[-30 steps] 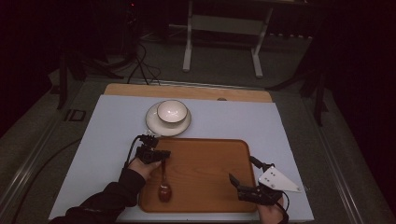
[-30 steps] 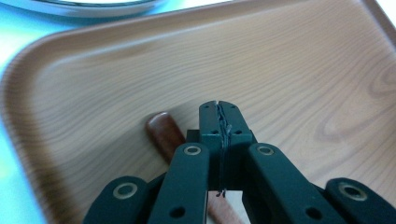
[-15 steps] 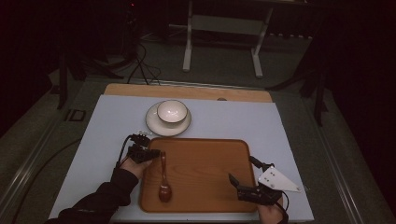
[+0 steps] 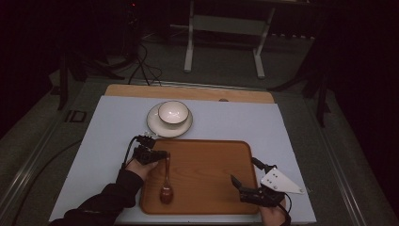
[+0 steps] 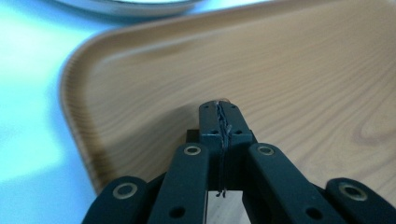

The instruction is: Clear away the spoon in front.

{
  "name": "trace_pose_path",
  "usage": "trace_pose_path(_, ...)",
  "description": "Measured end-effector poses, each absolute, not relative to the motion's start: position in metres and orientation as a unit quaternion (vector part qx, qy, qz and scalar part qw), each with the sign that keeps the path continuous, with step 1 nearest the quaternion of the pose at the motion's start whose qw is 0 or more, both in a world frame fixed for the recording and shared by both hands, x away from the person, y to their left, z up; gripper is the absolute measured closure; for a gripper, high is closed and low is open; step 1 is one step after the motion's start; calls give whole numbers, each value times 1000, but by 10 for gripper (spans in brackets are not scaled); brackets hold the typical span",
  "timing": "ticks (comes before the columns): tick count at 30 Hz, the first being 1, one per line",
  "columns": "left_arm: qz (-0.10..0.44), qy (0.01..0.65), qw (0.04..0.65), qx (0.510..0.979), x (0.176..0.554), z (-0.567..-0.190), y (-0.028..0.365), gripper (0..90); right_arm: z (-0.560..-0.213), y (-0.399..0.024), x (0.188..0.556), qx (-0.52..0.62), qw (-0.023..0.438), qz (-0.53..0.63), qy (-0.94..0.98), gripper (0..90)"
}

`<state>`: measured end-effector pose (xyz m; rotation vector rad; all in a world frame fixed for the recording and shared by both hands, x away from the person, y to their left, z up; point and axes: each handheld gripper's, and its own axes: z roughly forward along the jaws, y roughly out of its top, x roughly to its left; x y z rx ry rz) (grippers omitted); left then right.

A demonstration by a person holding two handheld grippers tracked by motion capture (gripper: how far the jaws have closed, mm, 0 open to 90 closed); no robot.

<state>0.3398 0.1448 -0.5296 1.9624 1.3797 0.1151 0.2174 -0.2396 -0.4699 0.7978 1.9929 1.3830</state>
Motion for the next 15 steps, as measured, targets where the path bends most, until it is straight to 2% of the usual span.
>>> trace_pose_path(4,47,527,384,757,336,-521,146,768,-470,-239,217,299,290,518,747,119)
trace_pose_path(6,32,519,407,751,335,-516,147,656,-470,-239,218,299,290,518,747,119)
trace_pose_path(9,23,515,429,742,332,-509,149,564,-470,-238,217,298,290,518,747,119)
trace_pose_path(15,45,497,440,746,322,-496,152,475,-470,-237,218,300,286,519,748,119)
